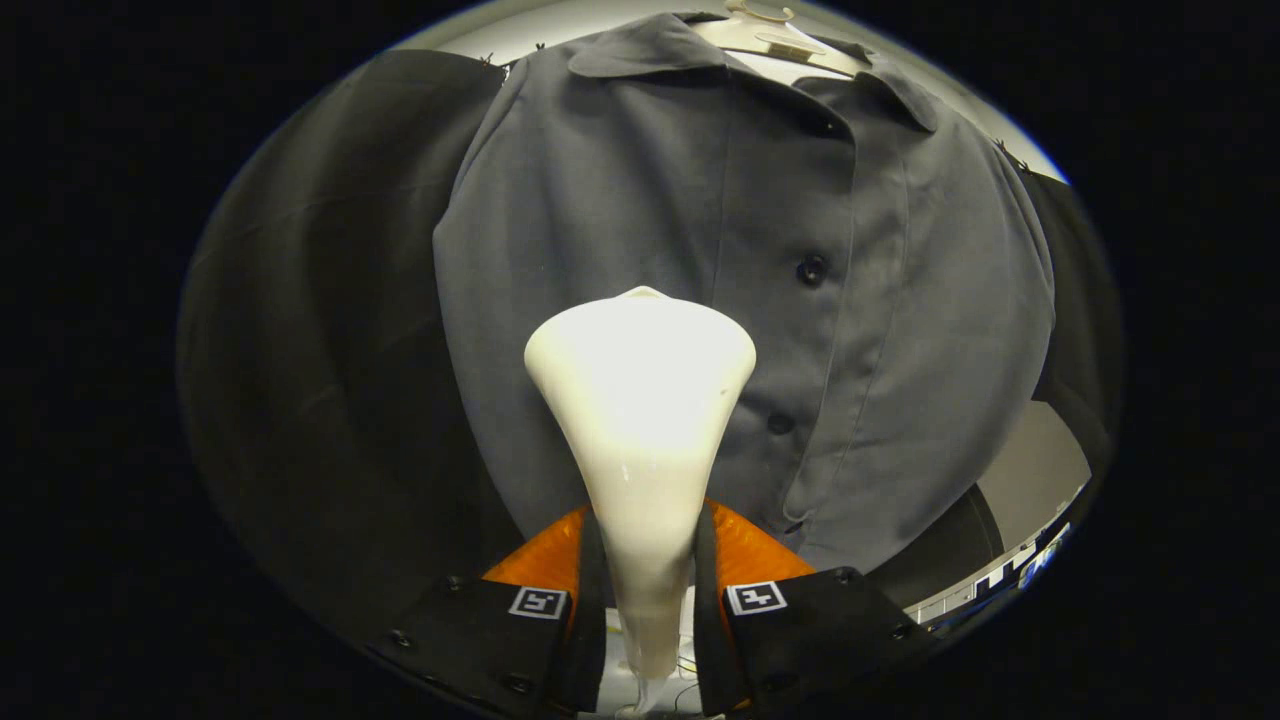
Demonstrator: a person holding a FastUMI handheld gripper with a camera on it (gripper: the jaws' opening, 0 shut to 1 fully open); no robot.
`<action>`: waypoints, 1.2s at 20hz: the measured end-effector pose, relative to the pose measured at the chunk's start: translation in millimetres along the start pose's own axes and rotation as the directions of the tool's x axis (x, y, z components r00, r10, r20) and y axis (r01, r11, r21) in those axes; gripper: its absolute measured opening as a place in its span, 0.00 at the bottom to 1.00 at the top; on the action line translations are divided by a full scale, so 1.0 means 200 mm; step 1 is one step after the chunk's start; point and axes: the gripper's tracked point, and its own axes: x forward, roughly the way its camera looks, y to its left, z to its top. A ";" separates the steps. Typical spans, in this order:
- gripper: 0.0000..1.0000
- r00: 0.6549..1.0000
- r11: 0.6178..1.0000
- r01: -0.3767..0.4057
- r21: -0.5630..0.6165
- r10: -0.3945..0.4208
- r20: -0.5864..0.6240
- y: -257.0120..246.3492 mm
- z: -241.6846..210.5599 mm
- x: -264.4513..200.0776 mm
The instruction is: Iron the clothes twice with a garment steamer, once on the left side and once on the right side.
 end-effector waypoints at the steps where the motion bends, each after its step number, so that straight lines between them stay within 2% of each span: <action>1: 0.44 1.000 1.000 0.002 -0.004 -0.002 -0.011 -0.01 -0.06 0.01; 12: 0.44 0.991 1.000 -0.018 0.003 0.018 -0.134 0.05 -0.42 0.15; 24: 0.44 0.963 0.999 -0.030 -0.016 0.024 -0.267 -0.08 -1.00 0.34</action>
